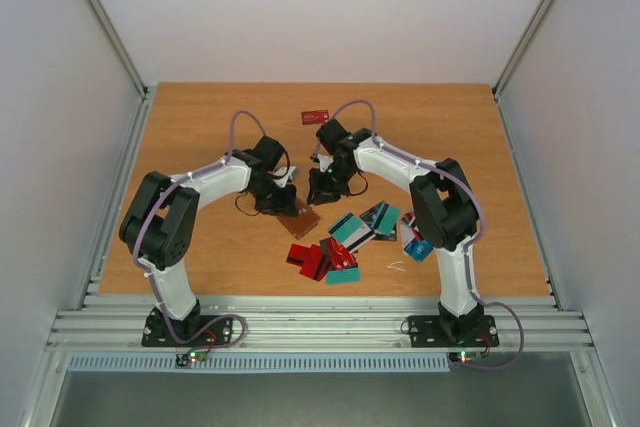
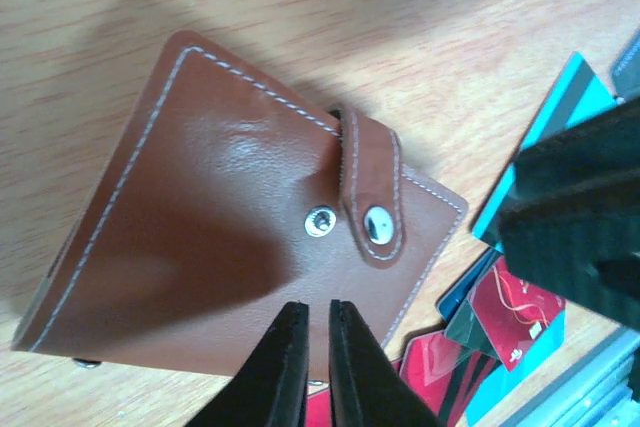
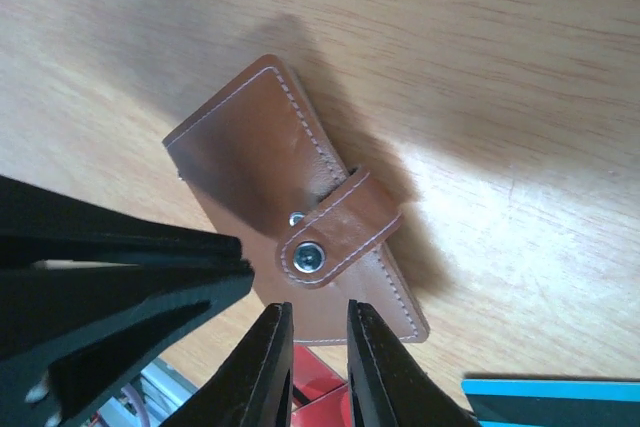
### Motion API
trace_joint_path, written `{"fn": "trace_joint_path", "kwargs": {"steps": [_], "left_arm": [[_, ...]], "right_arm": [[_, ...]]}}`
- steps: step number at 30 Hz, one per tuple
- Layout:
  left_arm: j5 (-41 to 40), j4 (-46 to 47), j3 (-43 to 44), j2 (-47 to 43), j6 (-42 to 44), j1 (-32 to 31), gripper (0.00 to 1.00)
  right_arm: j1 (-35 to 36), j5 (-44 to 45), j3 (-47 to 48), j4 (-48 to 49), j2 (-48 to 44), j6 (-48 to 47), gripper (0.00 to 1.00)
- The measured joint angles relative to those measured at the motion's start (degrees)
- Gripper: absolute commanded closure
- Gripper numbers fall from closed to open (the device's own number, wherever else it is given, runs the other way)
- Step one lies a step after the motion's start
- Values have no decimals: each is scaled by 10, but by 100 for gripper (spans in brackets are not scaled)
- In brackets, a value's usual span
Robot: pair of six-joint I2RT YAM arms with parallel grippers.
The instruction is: Put the credit cards into the card holder
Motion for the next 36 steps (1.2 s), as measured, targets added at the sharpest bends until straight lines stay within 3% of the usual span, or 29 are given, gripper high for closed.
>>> {"fn": "trace_joint_path", "kwargs": {"steps": [5,13,20,36], "left_arm": [[18,0,1,-9,-23,2,82],[19,1,2,-21,-76,2,72],[23,17,2,-20,-114,2,72],[13,41,2,12,-136,2,86]], "right_arm": [[0,16,-21,8,-3,30,86],[0,-10,-146,85,-22,102,87],[0,-20,-151,116,-25,116,87],[0,-22,-151,122,-25,118,88]]}}
